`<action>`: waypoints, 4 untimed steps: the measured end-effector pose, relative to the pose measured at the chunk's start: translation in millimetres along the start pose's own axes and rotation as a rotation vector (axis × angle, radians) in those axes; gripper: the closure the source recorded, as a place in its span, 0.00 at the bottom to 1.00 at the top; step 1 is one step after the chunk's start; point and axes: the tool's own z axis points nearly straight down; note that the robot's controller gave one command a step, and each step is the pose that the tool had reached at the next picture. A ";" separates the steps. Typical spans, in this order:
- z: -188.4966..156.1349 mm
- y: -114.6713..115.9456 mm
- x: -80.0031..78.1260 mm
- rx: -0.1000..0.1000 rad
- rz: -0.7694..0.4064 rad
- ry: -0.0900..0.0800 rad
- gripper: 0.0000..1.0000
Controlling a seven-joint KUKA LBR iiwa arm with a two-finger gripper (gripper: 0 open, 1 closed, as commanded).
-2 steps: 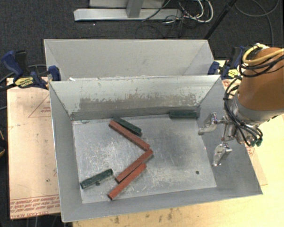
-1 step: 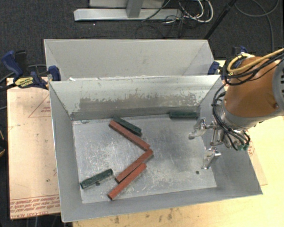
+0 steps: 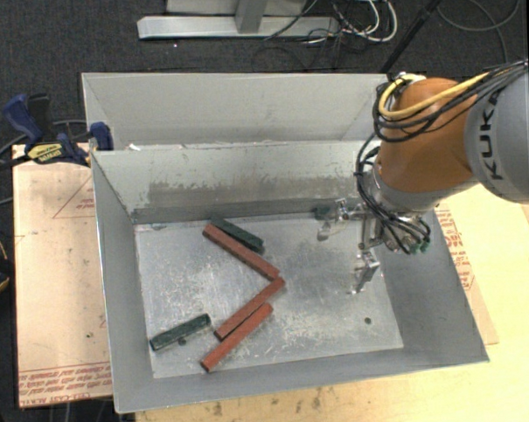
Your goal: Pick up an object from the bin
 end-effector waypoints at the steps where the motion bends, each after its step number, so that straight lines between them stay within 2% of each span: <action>1: -16.4 18.6 -16.1 -0.004 -0.004 -0.004 0.00; 2: 89.9 84.9 -34.7 0.008 -0.007 -0.011 1.00; 3: 89.9 85.1 -35.0 0.008 -0.008 -0.012 1.00; 4: -37.3 37.0 -5.8 -0.001 -0.399 -0.003 1.00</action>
Offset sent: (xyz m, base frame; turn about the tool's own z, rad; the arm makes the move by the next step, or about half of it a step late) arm 0.0070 0.0944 -0.1044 -0.0096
